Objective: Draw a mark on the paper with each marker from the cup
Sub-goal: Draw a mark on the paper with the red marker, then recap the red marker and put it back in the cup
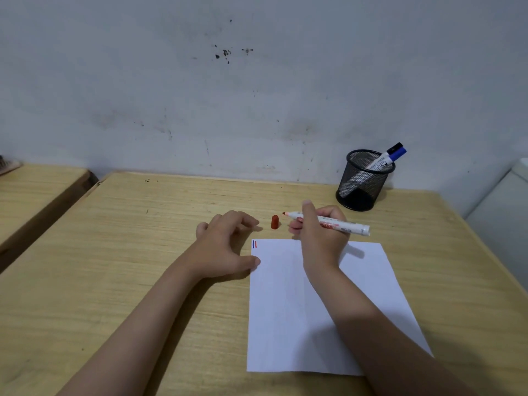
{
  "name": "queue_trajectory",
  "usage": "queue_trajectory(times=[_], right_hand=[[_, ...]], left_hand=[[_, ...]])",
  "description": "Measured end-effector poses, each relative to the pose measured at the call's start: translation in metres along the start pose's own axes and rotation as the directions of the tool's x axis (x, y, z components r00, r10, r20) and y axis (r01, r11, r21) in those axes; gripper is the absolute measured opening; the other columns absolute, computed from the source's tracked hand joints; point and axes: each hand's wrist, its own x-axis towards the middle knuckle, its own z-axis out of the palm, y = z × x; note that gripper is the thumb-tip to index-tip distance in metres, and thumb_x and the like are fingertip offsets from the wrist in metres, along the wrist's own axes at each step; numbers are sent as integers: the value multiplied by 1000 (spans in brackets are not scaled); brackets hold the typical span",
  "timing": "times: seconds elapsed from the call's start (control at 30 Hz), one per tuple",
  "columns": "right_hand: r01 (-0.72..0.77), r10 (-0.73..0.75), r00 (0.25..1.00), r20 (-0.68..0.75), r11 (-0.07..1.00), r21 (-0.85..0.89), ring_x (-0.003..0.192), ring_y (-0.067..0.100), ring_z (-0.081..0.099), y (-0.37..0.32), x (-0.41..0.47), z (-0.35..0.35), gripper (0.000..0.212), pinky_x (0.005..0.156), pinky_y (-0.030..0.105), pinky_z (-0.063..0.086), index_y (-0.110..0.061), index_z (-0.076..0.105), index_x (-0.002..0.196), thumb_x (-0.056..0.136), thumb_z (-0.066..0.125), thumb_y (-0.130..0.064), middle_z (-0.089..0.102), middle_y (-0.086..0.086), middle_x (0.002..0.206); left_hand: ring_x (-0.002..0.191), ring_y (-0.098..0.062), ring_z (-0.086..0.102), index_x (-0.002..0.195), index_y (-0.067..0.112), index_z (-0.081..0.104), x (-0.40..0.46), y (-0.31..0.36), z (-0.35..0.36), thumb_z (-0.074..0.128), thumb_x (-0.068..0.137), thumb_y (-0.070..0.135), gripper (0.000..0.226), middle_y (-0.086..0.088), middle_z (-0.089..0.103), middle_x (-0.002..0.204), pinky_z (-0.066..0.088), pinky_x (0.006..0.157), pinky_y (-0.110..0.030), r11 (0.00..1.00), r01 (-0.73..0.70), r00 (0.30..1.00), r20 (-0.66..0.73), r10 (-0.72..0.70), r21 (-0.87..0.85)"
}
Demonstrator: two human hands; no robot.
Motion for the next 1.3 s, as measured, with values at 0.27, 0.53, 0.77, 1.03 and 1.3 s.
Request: queue_trajectory(times=[0.27, 0.53, 0.77, 1.03, 1.3], right_hand=[[74, -73, 997, -13, 993, 88, 51, 10, 63, -20, 10, -3, 24, 52, 22, 53, -11, 49, 73, 82, 70, -17, 62, 11, 68], [176, -167, 968, 189, 984, -31, 39, 10, 51, -73, 3, -29, 23, 43, 22, 44, -17, 57, 66, 86, 65, -26, 58, -7, 45], [239, -230, 955, 189, 971, -21, 39, 8, 48, -98, -7, -58, 26, 39, 21, 41, -3, 60, 67, 87, 63, -19, 56, -2, 43], [290, -270, 931, 245, 956, -50, 42, 5, 51, -101, -15, -69, 28, 41, 22, 43, 7, 57, 69, 86, 64, -14, 56, -4, 43], [292, -265, 919, 293, 955, -54, 43, 9, 51, -101, -13, -72, 28, 41, 26, 45, 4, 54, 64, 84, 66, -11, 54, -2, 46]], left_hand=[[92, -13, 60, 109, 33, 61, 42, 31, 17, 67, 76, 29, 34, 5, 62, 105, 49, 86, -37, 998, -8, 993, -114, 2, -59], [74, -13, 67, 77, 15, 69, 46, 57, 4, 72, 73, 4, 12, -4, 72, 78, 49, 68, -21, 788, 85, 980, -94, -178, -610], [64, -3, 66, 80, 19, 65, 22, 97, -2, 65, 67, 17, 13, 6, 69, 69, 44, 77, -28, 321, 102, 991, 68, -114, -942], [65, -6, 65, 76, 17, 67, 12, 118, 7, 65, 66, 12, 12, 4, 69, 68, 46, 71, -21, 354, 90, 996, 83, -35, -931], [64, -12, 63, 73, 13, 73, 9, 127, 8, 68, 62, 8, 13, -1, 70, 67, 49, 70, -19, 426, 22, 999, 30, 14, -904]])
